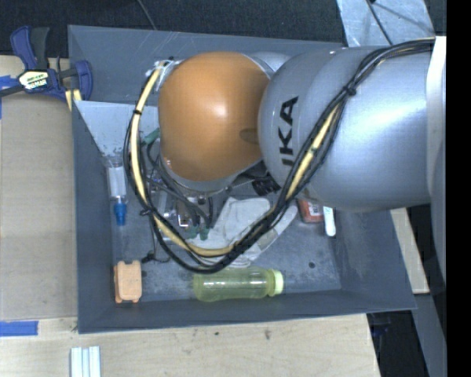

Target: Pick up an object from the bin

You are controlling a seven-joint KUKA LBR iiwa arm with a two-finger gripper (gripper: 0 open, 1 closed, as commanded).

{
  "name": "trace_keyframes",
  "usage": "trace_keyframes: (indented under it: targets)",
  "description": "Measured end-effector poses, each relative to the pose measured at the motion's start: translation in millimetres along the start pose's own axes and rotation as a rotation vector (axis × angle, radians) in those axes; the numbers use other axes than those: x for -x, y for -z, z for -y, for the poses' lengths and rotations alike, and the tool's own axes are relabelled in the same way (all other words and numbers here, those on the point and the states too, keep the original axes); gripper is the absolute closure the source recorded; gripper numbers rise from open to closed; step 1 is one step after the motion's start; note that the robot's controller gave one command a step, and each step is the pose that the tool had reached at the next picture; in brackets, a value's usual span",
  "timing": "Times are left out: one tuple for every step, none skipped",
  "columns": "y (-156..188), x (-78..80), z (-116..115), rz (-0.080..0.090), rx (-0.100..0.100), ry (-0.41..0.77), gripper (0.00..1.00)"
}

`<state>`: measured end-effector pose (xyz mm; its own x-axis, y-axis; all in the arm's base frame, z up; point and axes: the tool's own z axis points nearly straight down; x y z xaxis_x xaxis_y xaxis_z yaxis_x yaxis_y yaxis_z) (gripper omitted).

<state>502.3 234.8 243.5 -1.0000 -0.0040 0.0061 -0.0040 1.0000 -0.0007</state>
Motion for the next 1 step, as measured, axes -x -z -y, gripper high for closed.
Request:
trace_keyframes:
  targets:
    - [4.8,2.0,1.6,0.008,0.002,-0.004,0.00]
